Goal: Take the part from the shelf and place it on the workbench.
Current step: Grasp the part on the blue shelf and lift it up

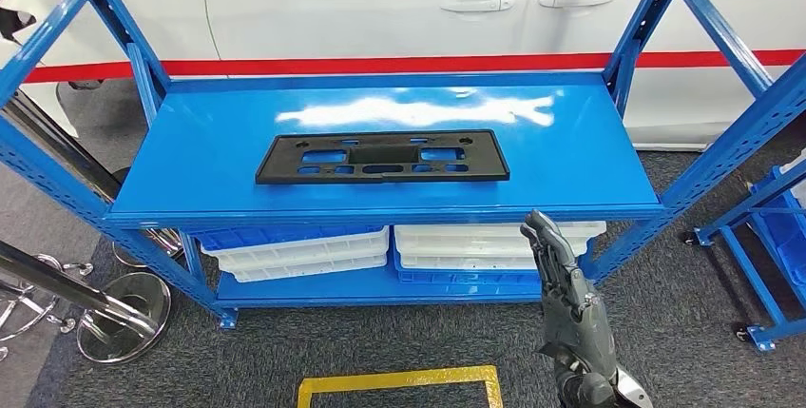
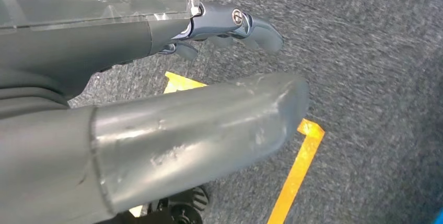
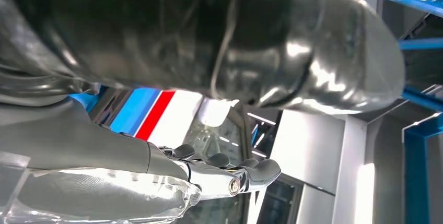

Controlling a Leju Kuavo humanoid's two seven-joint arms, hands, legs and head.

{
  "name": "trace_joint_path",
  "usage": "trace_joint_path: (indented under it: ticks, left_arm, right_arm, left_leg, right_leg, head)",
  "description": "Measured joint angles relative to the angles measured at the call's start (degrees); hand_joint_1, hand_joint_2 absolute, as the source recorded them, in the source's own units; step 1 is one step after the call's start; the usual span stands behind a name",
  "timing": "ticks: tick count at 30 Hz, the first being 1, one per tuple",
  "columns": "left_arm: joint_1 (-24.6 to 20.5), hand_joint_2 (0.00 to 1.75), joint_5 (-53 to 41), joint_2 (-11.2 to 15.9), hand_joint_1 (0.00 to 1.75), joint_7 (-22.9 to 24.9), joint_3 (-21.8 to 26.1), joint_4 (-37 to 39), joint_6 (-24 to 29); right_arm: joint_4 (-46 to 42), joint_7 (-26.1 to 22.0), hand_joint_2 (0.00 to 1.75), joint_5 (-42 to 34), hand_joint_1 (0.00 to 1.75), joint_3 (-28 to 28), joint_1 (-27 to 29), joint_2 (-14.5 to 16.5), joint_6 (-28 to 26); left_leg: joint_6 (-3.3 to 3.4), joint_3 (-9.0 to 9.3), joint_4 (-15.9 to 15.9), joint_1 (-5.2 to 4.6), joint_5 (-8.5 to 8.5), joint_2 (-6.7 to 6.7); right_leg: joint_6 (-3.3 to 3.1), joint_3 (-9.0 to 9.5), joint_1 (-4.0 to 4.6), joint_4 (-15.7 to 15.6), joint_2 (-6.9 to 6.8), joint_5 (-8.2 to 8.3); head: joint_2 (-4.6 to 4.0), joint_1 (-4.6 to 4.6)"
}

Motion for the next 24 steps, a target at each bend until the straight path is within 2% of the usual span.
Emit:
trace_joint_path:
  ticks: [1,3,4,5,6,8,9,10,13,15,16,18,19,20,21,23,24]
  left_arm:
    - [0.0,0.0,0.0,0.0,0.0,0.0,0.0,0.0,0.0]
    - [0.0,0.0,0.0,0.0,0.0,-0.1,0.0,0.0,0.0]
    - [0.1,0.0,0.0,0.0,0.0,-0.1,0.1,0.0,0.0]
    - [0.1,0.0,-0.1,0.0,0.0,-0.1,0.1,0.0,0.0]
    - [0.2,0.0,-0.1,0.0,0.0,-0.1,0.1,0.0,0.0]
    - [0.2,0.0,-0.1,0.0,0.0,-0.1,0.1,0.0,0.0]
    - [0.2,0.0,-0.2,0.1,0.0,-0.2,0.1,0.0,-0.1]
    - [0.1,0.0,-0.2,0.1,0.0,-0.2,0.1,0.0,-0.1]
    - [0.0,0.0,-0.1,0.2,0.0,-0.4,0.1,0.0,-0.2]
    - [0.0,0.0,-0.1,0.3,0.0,-0.4,0.1,0.0,-0.3]
    - [0.0,0.0,-0.1,0.2,0.0,-0.4,0.1,0.0,-0.3]
    - [0.0,0.0,-0.1,0.2,0.0,-0.4,0.1,0.0,-0.4]
    - [0.0,0.0,-0.2,0.2,0.0,-0.5,0.1,0.0,-0.5]
    - [0.0,0.0,-0.2,0.2,0.0,-0.5,0.1,0.0,-0.5]
    - [0.1,0.0,-0.2,0.2,0.0,-0.5,0.1,0.0,-0.6]
    - [0.1,0.0,-0.3,0.2,0.0,-0.5,0.1,0.0,-0.7]
    - [0.1,0.0,-0.3,0.2,0.0,-0.5,0.1,0.0,-0.7]
  right_arm:
    - [0.0,0.0,0.0,0.0,0.0,0.0,0.0,0.0,0.0]
    - [0.0,0.0,0.0,0.0,0.0,0.0,0.1,0.0,-0.1]
    - [0.0,0.0,0.0,0.1,0.0,0.0,0.2,0.0,0.0]
    - [0.0,0.0,0.0,0.1,0.0,0.0,0.2,0.0,0.0]
    - [0.0,0.0,0.0,0.1,0.0,0.0,0.2,0.0,0.0]
    - [0.0,0.0,0.0,0.1,0.0,0.0,0.3,0.0,0.0]
    - [0.0,0.0,0.0,0.1,0.0,0.0,0.3,0.0,0.0]
    - [0.0,0.0,0.0,0.1,0.0,0.0,0.3,0.0,0.0]
    - [0.0,0.0,0.0,0.1,0.0,0.0,0.3,0.0,0.0]
    - [-0.1,0.0,0.0,0.2,0.0,0.0,0.3,0.0,0.0]
    - [-0.1,0.0,0.0,0.2,0.0,0.0,0.3,0.0,0.0]
    - [-0.1,0.0,0.0,0.3,0.0,-0.1,0.3,0.0,0.0]
    - [-0.1,0.0,0.0,0.3,0.0,-0.1,0.3,0.0,0.0]
    - [-0.1,0.0,0.0,0.3,0.0,-0.1,0.3,0.0,0.0]
    - [-0.1,0.0,0.0,0.4,0.0,-0.1,0.3,0.0,0.0]
    - [-0.1,0.0,0.0,0.4,0.0,-0.1,0.3,0.0,0.0]
    - [0.0,0.0,0.0,0.4,0.0,-0.1,0.3,0.0,0.0]
  left_leg:
    - [-0.16,-1.41,3.1,0.07,-1.58,-0.02]
    - [-0.44,-6.05,11.5,0.08,-5.02,-0.05]
    - [-0.51,-7.99,14.5,0.08,-5.61,-0.05]
    - [-0.5,-9.04,15.5,0.08,-4.91,-0.06]
    - [-0.4,-8.88,13.9,0.07,-2.94,-0.06]
    - [0.13,-6.2,5.9,-0.09,2.37,-0.09]
    - [0.44,-4.82,2.2,-0.22,4.14,-0.12]
    - [0.71,-3.94,-0.2,-0.38,5.01,-0.13]
    - [1.37,-3.38,-1.5,-0.48,5.03,-0.14]
    - [2.05,-2.96,-2.0,-0.13,5.1,-0.11]
    - [2.39,-2.72,-2.2,0.05,5.07,-0.08]
    - [2.74,-2.43,-2.2,0.03,4.68,-0.04]
    - [2.75,-2.2,-2.2,0.02,4.44,-0.06]
    - [2.71,-1.85,-2.2,0.02,4.11,-0.09]
    - [2.61,-1.33,-2.2,0.03,3.74,-0.14]
    - [2.26,-0.07,-2.2,0.05,2.85,-0.26]
    - [1.96,0.39,-2.2,-0.03,2.43,-0.31]
  right_leg:
    - [-0.33,0.28,-0.1,-0.2,-0.04,-0.08]
    - [-0.78,0.74,0.1,-0.2,-0.12,-0.51]
    - [-0.89,1.08,0.19,-0.2,-0.11,-0.8]
    - [-0.92,1.56,0.25,-0.2,-0.06,-1.14]
    - [-0.89,2.16,0.28,-0.2,0.01,-1.52]
    - [-0.65,3.5,0.32,-0.4,0.09,-2.34]
    - [-0.39,3.99,0.39,-0.5,0.17,-2.74]
    - [-0.09,4.28,0.44,-0.5,0.23,-3.06]
    - [0.83,4.69,0.46,-1.0,0.35,-3.46]
    - [1.34,4.08,0.44,0.8,0.21,-4.62]
    - [1.56,2.79,0.39,3.5,0.13,-6.01]
    - [1.89,-1.77,0.22,11.5,0.03,-9.36]
    - [2.04,-3.99,0.15,14.8,0.02,-10.11]
    - [2.14,-5.42,0.1,16.3,0.0,-9.61]
    - [2.15,-5.73,0.05,15.5,-0.02,-7.84]
    - [1.87,-3.59,0.03,8.4,-0.12,-2.23]
    - [1.64,-2.27,0.19,4.8,-0.18,-0.31]
  head:
    - [0.0,-0.01]
    - [0.0,-0.01]
    - [0.0,-0.02]
    - [0.0,-0.01]
    - [0.0,-0.02]
    - [0.0,-0.01]
    - [0.0,-0.01]
    - [0.0,0.0]
    - [0.0,-0.01]
    - [0.0,0.0]
    - [0.0,0.0]
    - [0.0,0.0]
    - [0.0,0.01]
    - [0.0,0.01]
    - [0.0,0.01]
    - [0.0,0.01]
    - [0.0,0.02]
